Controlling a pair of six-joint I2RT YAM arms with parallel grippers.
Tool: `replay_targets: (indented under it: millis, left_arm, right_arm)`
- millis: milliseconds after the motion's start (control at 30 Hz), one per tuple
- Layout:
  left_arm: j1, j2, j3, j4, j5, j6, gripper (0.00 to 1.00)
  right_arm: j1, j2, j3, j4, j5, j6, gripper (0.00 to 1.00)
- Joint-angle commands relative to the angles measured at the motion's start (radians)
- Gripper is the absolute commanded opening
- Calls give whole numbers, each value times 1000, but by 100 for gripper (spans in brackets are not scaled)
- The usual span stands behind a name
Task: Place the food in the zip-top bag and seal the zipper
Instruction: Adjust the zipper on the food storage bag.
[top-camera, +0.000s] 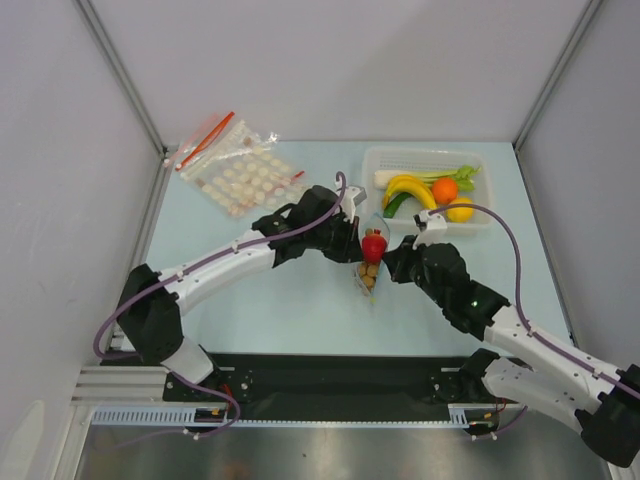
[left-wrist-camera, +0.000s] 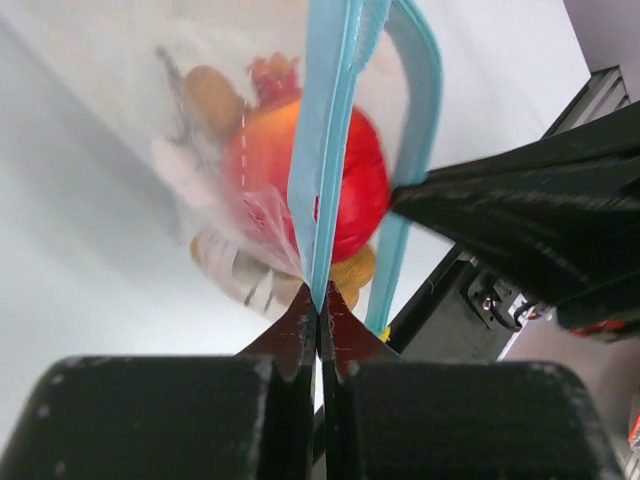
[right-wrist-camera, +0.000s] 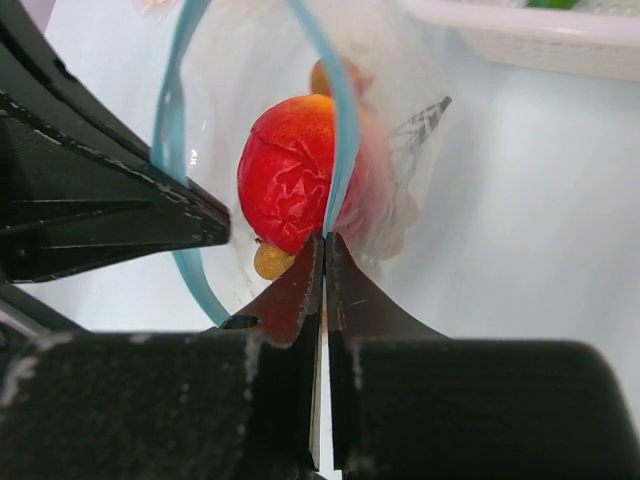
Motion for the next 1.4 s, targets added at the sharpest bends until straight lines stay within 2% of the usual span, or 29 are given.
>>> replay_targets:
  millis: [0,300,400,567,700,833,933,1033,1233,1367]
  left_arm:
    - [-34,26,64,-13,-14,30,1]
    - [-92,101,110,-30,-60,38,0]
    - [-94,112,116,-33,-62,38,0]
    - [-94,121,150,-87,-81,64,0]
    - [-108,83,179,-165,-153,91,0]
    - [-111,18,170,-213,-242,107,1]
    - [-111,8,167,-228,-259,116,2]
    - [-108,14,161,-205,-229,110,2]
    - [-91,41,141,-139,-83,92,1]
    - [-77,11,118,-110,-51,79,1]
  right_arm:
    - [32,48,41,48,-33,-9,0]
    - [155,124,55,151,-34,-90,0]
    - [167,96,38,170,-33,-95,0]
    - [169,-53,-25,233,-81,-107,0]
    - [169,-131,-32,214,-46,-109,0]
    - [169,-137,-25,190,-32,-104,0]
    - [166,-104,-3,147,20,-90,0]
    - [148,-53,12,105,56,-61,0]
    - [42,59,20,121,-98,-10,0]
    - [40,58,18,119,-96,-13,0]
